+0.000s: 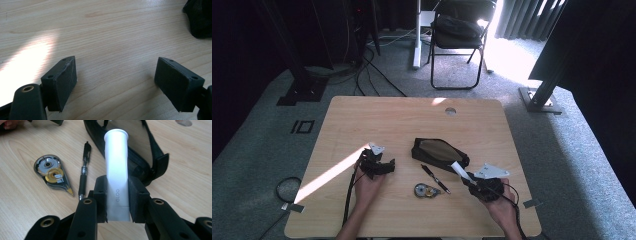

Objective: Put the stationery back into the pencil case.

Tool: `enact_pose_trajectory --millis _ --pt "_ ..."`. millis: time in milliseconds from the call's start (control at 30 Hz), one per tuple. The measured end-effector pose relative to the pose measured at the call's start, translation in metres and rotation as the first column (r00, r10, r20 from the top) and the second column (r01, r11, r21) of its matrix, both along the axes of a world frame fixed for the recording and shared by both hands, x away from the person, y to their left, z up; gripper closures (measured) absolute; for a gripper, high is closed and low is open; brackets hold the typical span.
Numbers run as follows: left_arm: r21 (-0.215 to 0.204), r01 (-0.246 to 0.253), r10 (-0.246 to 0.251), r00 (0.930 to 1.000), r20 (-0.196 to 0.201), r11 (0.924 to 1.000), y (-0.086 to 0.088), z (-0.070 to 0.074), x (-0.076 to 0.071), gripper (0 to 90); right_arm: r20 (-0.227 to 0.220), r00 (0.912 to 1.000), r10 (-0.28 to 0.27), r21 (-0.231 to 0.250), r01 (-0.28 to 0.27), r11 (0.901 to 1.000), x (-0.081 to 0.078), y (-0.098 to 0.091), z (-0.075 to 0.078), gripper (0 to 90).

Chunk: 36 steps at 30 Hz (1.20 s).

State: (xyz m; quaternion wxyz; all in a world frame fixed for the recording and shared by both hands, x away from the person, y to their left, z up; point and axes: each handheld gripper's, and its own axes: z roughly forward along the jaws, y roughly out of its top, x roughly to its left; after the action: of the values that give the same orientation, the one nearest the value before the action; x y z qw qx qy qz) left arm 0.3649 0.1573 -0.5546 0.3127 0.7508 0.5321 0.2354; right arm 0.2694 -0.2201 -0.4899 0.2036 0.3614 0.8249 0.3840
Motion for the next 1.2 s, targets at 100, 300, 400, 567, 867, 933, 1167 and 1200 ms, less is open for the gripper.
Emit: enact_pose_trajectory --millis 100,300,400,567,867,933,1167,1200 --pt "0.0 0.0 0.0 1.0 0.0 1.0 0.0 0.0 0.0 18.4 0.009 1.0 -0.003 0.003 0.003 1.0 0.001 -0.001 0.004 71.5" --pt "0.0 0.0 0.0 1.0 0.0 1.0 0.0 0.0 0.0 18.4 0.022 0.9998 0.0 0.005 0.0 1.0 0.003 -0.001 0.009 71.5" --pt "0.0 0.0 0.0 1.0 0.0 1.0 0.0 0.0 0.0 18.4 0.029 0.9996 0.002 0.006 -0.003 1.0 0.005 0.0 0.012 71.5" --pt "0.0 0.0 0.0 1.0 0.0 1.0 0.0 0.0 0.0 18.4 0.039 0.9992 0.006 0.007 -0.006 1.0 0.007 0.001 0.015 71.5" --pt "0.0 0.0 0.0 1.0 0.0 1.0 0.0 0.0 0.0 18.4 0.053 0.9985 0.01 0.008 -0.01 0.9999 0.011 0.002 0.02 71.5" --pt "0.0 0.0 0.0 1.0 0.0 1.0 0.0 0.0 0.0 18.4 0.063 0.998 0.01 0.003 -0.011 0.9999 0.013 0.002 0.023 71.5" --pt "0.0 0.0 0.0 1.0 0.0 1.0 0.0 0.0 0.0 18.4 0.078 0.9969 0.009 0.008 -0.01 0.9999 0.018 0.002 0.03 71.5" --pt "0.0 0.0 0.0 1.0 0.0 1.0 0.0 0.0 0.0 18.4 0.076 0.9971 0.009 0.01 -0.009 0.9999 0.018 0.002 0.03 71.5"
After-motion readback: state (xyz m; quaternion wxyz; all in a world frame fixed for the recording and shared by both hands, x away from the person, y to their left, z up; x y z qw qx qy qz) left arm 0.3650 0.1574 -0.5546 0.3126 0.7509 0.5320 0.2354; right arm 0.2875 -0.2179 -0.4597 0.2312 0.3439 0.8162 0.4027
